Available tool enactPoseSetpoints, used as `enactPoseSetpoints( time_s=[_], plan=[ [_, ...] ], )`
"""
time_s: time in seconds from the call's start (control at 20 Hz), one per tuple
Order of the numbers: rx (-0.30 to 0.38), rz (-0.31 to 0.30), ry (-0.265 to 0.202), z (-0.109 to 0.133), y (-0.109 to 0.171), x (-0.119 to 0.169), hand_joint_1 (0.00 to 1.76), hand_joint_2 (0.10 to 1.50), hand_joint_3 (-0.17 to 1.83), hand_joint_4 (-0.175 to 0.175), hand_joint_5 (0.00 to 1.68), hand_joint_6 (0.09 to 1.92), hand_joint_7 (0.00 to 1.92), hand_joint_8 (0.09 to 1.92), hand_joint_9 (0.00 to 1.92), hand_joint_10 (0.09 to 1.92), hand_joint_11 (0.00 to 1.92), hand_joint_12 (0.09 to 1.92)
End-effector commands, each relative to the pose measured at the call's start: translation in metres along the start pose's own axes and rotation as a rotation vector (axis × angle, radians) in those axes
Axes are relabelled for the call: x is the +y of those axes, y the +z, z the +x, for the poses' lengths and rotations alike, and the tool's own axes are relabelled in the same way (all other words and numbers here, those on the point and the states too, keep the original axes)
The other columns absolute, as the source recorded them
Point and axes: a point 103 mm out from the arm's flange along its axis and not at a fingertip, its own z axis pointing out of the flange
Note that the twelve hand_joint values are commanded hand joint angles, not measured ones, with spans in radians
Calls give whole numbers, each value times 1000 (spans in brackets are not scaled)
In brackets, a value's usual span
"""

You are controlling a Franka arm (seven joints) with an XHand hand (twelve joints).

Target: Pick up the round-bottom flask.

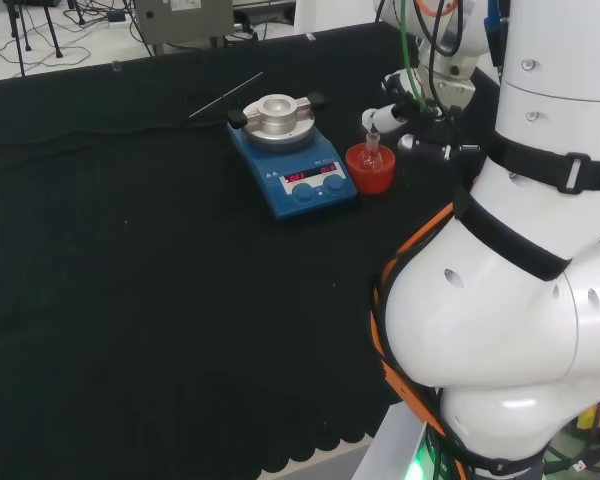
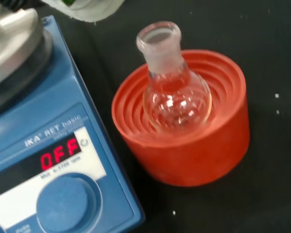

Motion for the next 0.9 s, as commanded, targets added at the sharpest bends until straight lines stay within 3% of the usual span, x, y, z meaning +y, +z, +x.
enactPoseSetpoints(
  time_s=[0.05, 0.5, 0.9],
  plan=[
    [83, -7, 29, -12, 19, 3, 815, 710, 636, -66, 529, 87, 210, 682, 364, 757, 0, 1292],
    [150, -1, 17, -15, 38, 3, 812, 692, 640, -66, 553, 87, 235, 691, 386, 758, 0, 1302],
    [148, -9, -1, -14, 48, 1, 826, 674, 638, -66, 563, 87, 244, 692, 401, 755, 0, 1313]
  ],
)
